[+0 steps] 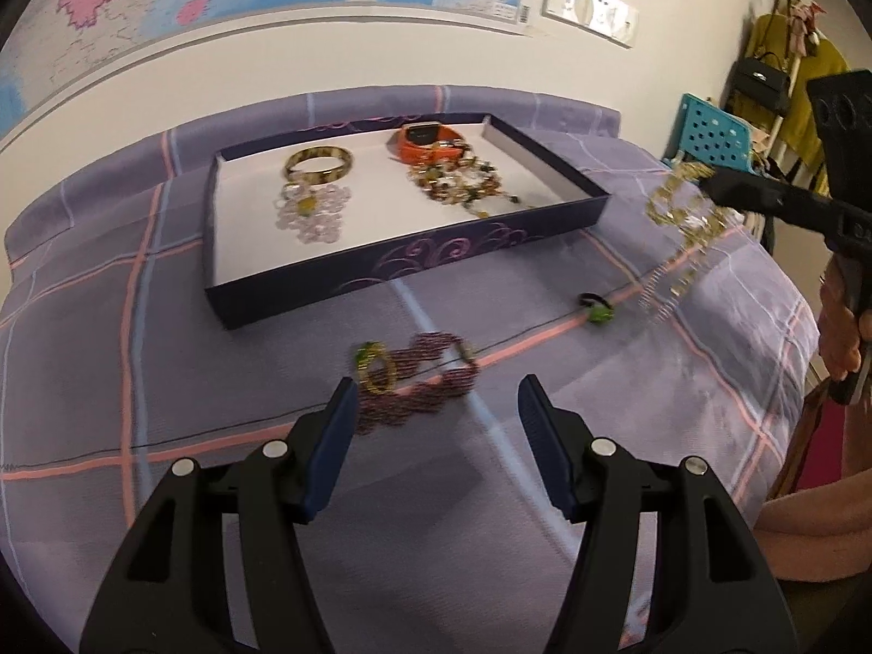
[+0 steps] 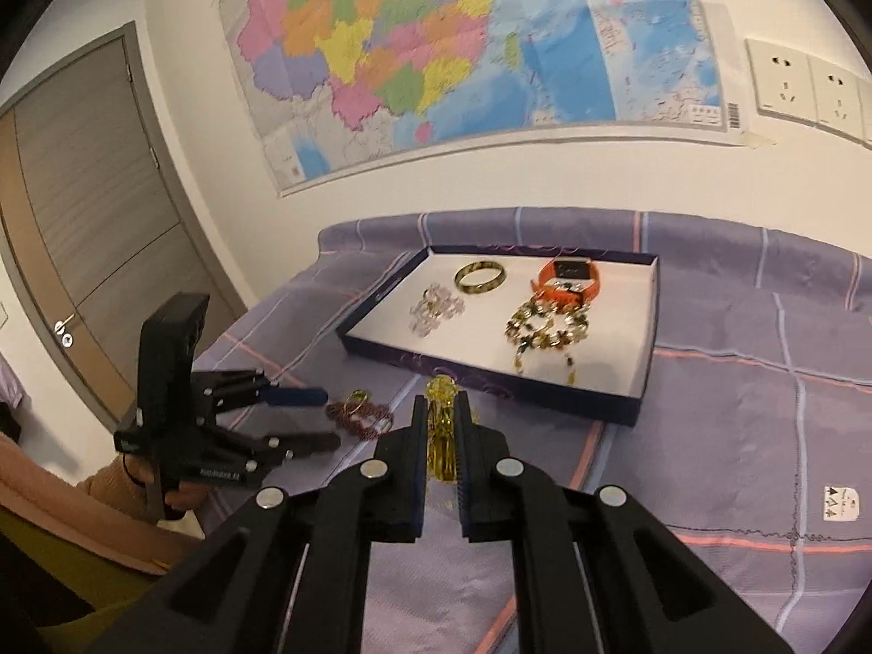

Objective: Organize jewelry
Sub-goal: 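Lift the gold chain necklace with right tool while left tool reaches hair tie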

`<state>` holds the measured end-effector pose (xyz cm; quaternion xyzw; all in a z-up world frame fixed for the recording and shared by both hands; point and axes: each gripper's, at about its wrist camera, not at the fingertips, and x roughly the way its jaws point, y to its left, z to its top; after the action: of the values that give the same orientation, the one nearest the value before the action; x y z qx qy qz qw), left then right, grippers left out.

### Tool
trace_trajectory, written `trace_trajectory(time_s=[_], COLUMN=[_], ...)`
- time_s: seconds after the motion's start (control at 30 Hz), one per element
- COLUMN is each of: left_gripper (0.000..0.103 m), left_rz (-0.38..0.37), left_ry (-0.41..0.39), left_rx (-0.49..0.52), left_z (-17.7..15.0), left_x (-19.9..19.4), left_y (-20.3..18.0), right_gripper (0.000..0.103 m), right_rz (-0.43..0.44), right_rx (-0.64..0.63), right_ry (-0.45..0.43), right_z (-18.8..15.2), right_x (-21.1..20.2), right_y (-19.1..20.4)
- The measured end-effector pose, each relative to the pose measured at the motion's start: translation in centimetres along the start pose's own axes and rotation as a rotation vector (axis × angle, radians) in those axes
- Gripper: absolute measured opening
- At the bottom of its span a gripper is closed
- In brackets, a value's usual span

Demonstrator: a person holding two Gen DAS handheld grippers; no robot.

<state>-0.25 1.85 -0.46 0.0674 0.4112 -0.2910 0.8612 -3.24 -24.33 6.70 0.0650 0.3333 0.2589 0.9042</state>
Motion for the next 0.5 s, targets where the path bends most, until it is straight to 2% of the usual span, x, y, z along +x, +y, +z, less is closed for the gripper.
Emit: trace_trajectory(time_s=[0.37,0.5], left_gripper=[0.059,0.051], left_rz=[-0.118,-0.127], left_ry=[0.002,0.044], left_rx=[0.125,0.134], left_z=[2.6,3.8], left_x=[3.4,5.5], left_y=[-6.3,-7.4], right_gripper=[0.008,0.008], right_rz=[-0.031,-0.035], right_rx=[0.058,0.071], right_ry=[-0.017,-0.016], right_z=[0.0,-0.2], right_x=[-0.4,-0.4], right_y=[-1.7,-2.3])
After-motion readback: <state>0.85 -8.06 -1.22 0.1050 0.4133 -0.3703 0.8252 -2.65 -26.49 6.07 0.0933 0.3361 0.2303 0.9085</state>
